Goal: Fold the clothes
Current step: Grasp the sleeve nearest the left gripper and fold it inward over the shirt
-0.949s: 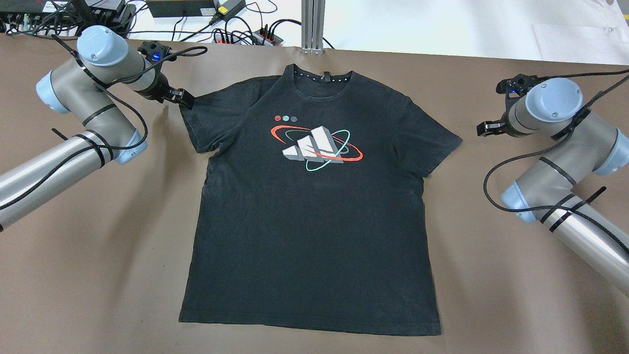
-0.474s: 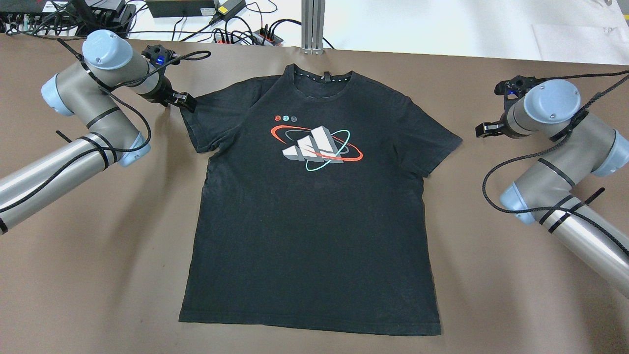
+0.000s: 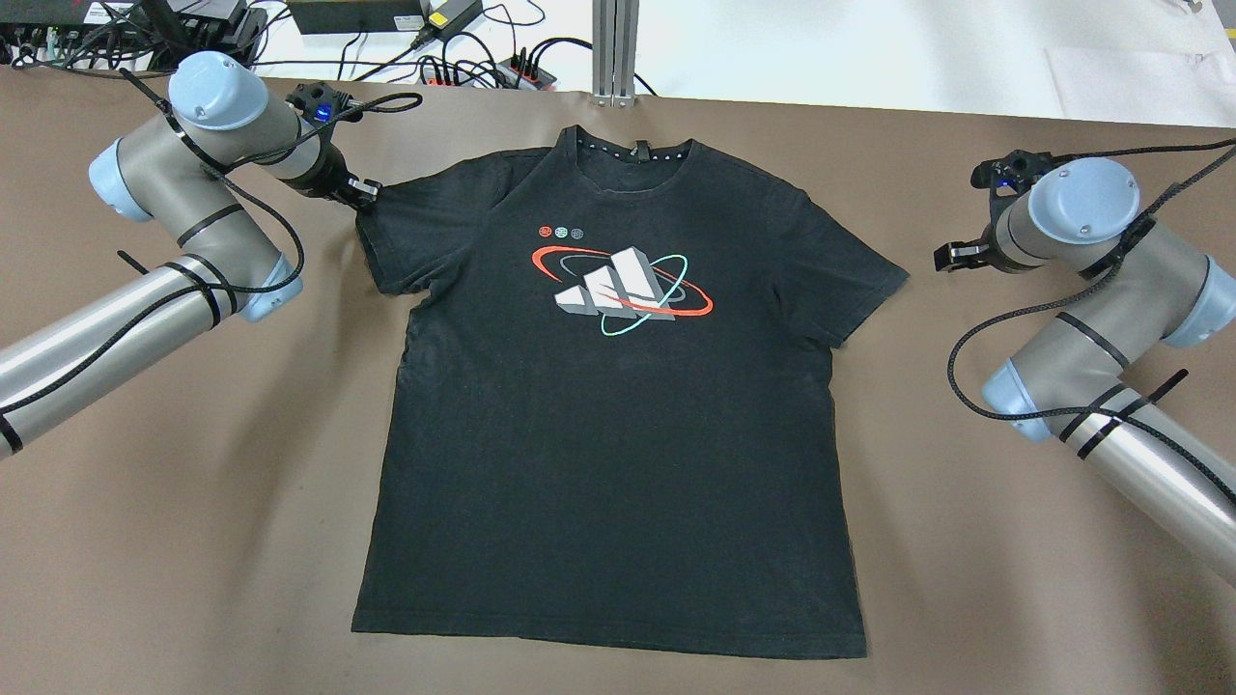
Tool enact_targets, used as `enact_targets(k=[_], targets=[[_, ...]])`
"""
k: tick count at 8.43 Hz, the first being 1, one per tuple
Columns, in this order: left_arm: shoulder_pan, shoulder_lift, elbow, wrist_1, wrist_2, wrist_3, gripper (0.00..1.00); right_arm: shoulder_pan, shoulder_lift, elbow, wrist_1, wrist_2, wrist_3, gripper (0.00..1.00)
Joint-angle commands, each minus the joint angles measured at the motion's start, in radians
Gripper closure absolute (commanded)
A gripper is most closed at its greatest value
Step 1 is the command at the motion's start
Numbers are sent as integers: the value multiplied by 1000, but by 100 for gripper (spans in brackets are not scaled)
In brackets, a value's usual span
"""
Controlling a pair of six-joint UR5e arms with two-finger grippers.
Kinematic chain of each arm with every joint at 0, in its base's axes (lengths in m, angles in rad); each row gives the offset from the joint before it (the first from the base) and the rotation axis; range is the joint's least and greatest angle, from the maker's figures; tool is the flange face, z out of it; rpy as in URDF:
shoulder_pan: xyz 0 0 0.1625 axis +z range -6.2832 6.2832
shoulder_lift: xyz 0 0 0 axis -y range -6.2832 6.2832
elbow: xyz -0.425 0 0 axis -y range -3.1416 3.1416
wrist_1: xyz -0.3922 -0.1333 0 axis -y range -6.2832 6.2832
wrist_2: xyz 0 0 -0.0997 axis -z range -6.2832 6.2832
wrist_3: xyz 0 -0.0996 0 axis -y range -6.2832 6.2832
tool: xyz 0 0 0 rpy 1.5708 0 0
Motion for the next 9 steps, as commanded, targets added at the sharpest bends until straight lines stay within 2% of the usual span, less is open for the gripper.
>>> enact_targets(k=[1,4,6,7,9], targets=[[-5,18,-78,1,-1,-39,100,0,-3,1,3,-1,0,7],[0,20,-191,15,-9,-177,100,-2,-7,1,22,-1,2,6],[14,-15,-291,163,-6,-273,100,-2,-9,1,22,-1,3,6],[29,-41,-305,202,2,-298,100,-2,-9,-1,22,-1,3,6],[131,-89,-295,205,110,-373,100,-2,-7,-1,20,-1,3,6]])
